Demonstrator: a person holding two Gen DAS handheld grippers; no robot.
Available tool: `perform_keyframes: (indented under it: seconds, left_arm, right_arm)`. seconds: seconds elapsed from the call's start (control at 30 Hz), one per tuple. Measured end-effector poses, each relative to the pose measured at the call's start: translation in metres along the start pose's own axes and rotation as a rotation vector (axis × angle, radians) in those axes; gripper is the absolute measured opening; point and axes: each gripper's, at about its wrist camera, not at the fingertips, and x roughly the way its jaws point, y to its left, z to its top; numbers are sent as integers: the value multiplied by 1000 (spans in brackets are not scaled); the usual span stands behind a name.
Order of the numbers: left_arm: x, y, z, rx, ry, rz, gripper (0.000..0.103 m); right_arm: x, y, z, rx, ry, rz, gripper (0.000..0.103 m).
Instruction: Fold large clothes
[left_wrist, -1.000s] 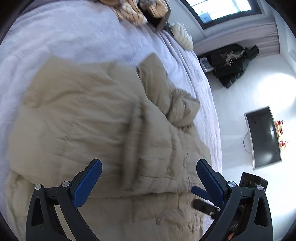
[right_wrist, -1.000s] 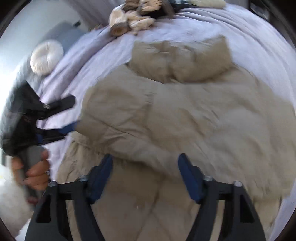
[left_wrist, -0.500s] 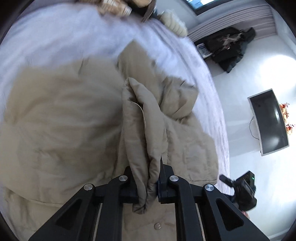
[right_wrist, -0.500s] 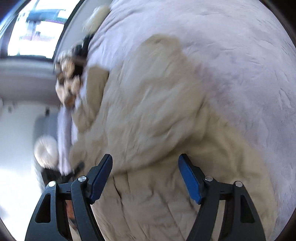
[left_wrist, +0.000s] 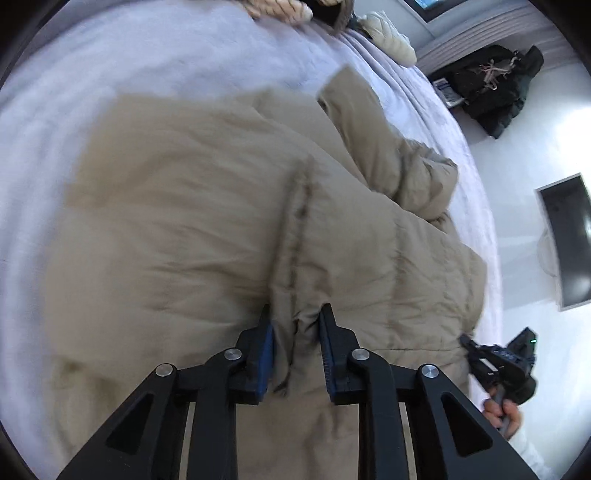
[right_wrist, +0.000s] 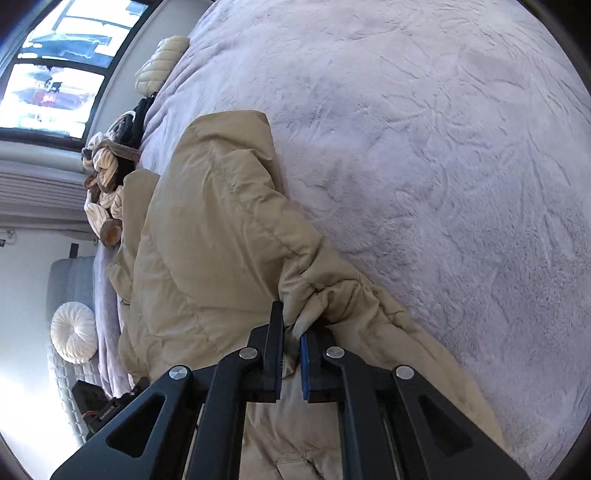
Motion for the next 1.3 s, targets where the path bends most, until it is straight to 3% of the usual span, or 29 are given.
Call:
perform_keyframes:
  seconds: [0.13,0.2,0.27,0.33,0.43,0.53,0.6,0.73,0.77,0.8,0.9,0.97,1.07,1.23,1.3]
  left_arm:
    - [-27,-6,6,44,-52,89,24]
    - [-37,-8,9,66,-72,82,24]
    - [-38,-25,13,94,-93,51,24]
    - [-34,-37,16,119,-99,44,24]
    - [-9,-51,16,140,-87,93,24]
    - [14,-39,10,99,-56,118,24]
    - [20,-32,7,84,-57,120,24]
    - [26,-27,6,80,-51,140,24]
    - [28,-27,7,83,-50,146,24]
    - [30,-27,7,85,-49,154,24]
    - [35,-29,8,87,-49,163,24]
    - [38,-27,7,88,-52,161,24]
    - [43,-26,3,91,-51,143,24]
    - [51,-29,1,112,-60,166,24]
    - [51,-29,1,112,-62,166,24]
  right_arm:
    - [-3,5,1,11,17,-1,10]
    - [-7,15,-3,-22,66,-4,20]
    - [-18,30,-11,-98,102,16,51]
    - [-34,46,-16,-180,93,74,64]
    - [-59,57,-4,-220,7,120,64]
    - [-57,35,33,-86,-66,124,64]
    - [-41,14,54,22,-68,139,64]
    - [12,-9,86,167,16,203,62]
    - [20,-6,91,173,31,212,54]
    - [26,2,95,156,44,220,24]
    - [28,33,102,-6,2,117,17]
    - [33,43,102,-128,-23,-11,17]
    - [45,35,101,-181,-32,-98,17]
    - [42,22,99,-179,-59,-146,17]
    - [35,25,94,-215,-75,-208,17]
